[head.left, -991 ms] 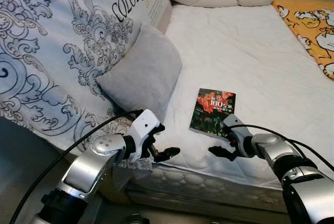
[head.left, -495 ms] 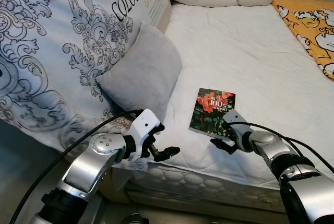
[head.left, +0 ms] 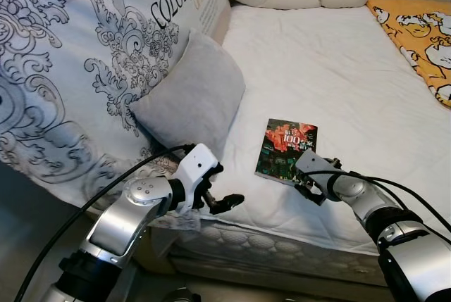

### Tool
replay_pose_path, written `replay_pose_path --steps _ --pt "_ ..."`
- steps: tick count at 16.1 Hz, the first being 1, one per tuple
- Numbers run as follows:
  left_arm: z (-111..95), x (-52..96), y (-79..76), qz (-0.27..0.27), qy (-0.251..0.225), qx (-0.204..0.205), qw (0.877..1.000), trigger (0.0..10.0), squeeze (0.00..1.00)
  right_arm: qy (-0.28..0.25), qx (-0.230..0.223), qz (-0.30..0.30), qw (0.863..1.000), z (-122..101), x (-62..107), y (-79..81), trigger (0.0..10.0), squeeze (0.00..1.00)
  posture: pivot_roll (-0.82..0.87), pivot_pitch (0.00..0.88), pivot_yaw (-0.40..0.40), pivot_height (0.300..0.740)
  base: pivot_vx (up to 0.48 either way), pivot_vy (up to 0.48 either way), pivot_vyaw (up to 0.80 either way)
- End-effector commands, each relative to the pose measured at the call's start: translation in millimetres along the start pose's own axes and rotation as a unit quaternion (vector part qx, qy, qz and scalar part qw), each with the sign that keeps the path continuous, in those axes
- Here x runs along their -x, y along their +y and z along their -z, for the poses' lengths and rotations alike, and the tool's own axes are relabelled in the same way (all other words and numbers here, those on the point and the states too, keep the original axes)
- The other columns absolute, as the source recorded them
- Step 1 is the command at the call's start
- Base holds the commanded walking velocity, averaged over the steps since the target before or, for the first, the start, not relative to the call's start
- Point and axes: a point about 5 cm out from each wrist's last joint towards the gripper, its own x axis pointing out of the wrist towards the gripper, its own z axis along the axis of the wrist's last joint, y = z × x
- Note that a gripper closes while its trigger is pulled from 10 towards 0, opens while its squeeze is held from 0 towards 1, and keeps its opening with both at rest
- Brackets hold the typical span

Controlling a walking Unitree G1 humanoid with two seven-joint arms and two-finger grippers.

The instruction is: Clean up the room

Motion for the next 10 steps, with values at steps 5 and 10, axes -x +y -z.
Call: replay_pose_path --steps 5,10 --pt "0 -1.7 1.8 -0.003 0.005 -0.005 1.000 10.0 0.00 0.025 0.054 0.091 0.994 4 4.1 -19.5 10.0 0.00 0.01 0.000 0.011 0.740 0.000 0.000 0.00" --pt "3 1.2 1.4 -0.006 0.008 -0.002 1.000 10.0 0.00 -0.012 -0.035 0.127 0.991 0 7.1 -29.0 10.0 0.00 0.01 0.000 0.017 0.740 0.000 0.000 0.00"
